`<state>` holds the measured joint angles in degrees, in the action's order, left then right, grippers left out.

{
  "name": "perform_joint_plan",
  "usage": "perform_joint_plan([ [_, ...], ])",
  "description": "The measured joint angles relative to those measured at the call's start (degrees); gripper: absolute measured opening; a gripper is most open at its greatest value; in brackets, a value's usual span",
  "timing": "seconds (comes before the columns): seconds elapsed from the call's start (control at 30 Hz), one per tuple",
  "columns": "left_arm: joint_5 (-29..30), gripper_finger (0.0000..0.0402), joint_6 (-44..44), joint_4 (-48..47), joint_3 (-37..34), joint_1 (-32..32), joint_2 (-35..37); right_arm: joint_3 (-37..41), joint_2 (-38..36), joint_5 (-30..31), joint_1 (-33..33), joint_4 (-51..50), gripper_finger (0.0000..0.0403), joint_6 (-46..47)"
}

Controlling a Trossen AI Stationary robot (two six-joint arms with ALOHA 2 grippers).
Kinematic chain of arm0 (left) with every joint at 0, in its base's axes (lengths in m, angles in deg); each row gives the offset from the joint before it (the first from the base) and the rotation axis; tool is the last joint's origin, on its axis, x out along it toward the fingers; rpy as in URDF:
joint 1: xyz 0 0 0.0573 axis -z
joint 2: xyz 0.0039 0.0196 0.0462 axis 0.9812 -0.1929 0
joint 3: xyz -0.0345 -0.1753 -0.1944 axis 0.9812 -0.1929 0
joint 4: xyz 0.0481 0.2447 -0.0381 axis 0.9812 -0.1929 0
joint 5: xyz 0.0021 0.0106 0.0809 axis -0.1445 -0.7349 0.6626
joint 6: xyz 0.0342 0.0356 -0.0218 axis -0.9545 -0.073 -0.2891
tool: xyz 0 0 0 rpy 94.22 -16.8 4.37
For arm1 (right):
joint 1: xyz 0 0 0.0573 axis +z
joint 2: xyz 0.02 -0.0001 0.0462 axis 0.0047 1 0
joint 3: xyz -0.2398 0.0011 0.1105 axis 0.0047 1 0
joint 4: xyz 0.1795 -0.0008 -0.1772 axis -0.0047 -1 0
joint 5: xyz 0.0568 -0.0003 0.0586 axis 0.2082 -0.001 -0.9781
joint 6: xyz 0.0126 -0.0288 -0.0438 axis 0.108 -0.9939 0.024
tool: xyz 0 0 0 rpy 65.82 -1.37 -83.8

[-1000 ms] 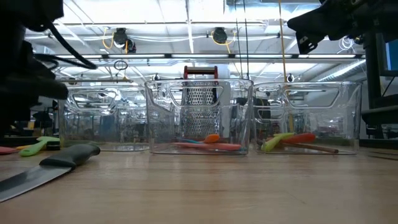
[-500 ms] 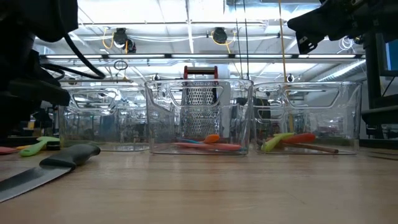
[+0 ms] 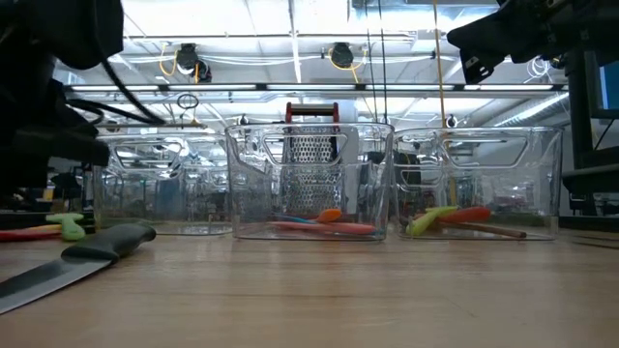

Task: Pick & Place Kitchen Items
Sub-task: Put the red spatula into the middle transparent bin

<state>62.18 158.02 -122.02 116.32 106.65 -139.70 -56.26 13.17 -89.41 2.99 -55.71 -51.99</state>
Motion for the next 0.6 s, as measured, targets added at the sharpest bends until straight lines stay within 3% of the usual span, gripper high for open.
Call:
perform_joint_plan([
  [0.13, 0.71, 0.0008, 0.11, -0.8, -0.09, 0.15, -0.02, 0.0, 0.0, -0.02, 0.0, -0.02, 0.0, 0.0],
  [0.6, 1.76, 0.0011, 5.91, -2.87, -0.24, 3.14, 1.82, 0.0, -0.02, 0.05, -0.01, 0.0, 0.0, 0.0],
])
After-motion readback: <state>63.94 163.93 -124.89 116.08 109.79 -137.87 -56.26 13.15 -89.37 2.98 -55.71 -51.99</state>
